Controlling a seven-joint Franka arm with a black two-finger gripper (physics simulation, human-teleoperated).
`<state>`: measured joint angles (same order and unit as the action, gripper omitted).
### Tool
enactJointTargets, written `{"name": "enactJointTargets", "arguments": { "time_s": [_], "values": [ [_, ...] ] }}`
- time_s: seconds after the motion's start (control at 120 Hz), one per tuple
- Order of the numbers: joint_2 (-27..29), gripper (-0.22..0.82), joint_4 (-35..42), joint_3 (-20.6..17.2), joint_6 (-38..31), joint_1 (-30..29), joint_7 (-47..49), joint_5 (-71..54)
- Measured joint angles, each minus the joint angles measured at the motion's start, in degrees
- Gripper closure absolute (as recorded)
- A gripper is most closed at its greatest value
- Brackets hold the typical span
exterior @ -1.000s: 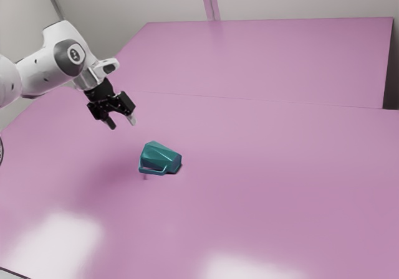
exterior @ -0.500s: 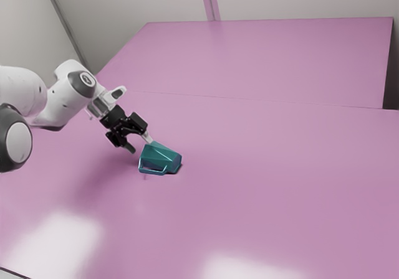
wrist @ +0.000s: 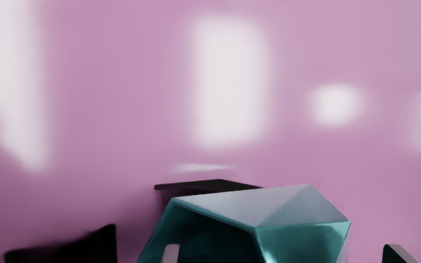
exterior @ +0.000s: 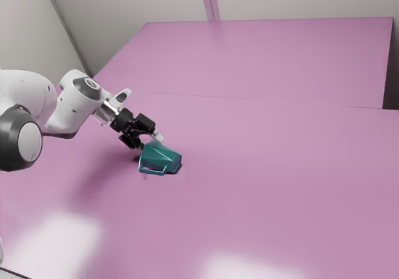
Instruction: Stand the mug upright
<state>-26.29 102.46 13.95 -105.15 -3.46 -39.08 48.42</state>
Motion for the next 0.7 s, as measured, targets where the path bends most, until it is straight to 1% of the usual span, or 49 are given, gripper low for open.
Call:
{"name": "enactJointTargets", "arguments": {
  "time_s": [0.292, 0.333, 0.383, 0.525, 0.575, 0.625, 0.7],
  "values": [
    [0.29, 0.00, 0.37, -0.19, 0.73, 0.79, -2.82, 1.48],
    [0.31, 0.02, 0.43, -0.22, 0.78, 1.03, -3.11, 1.70],
    [0.32, 0.09, 0.46, -0.23, 0.82, 1.18, -3.44, 1.94],
    [0.48, 0.41, 0.49, -0.24, 0.91, 1.26, -4.23, 2.31],
    [0.63, 0.50, 0.54, -0.24, 0.94, 1.26, -4.46, 2.53],
    [0.76, 0.57, 0.55, -0.24, 0.98, 1.31, -4.66, 2.84],
    [0.96, 0.64, 0.56, -0.24, 0.99, 2.01, -4.93, 3.45]
  ]
}}
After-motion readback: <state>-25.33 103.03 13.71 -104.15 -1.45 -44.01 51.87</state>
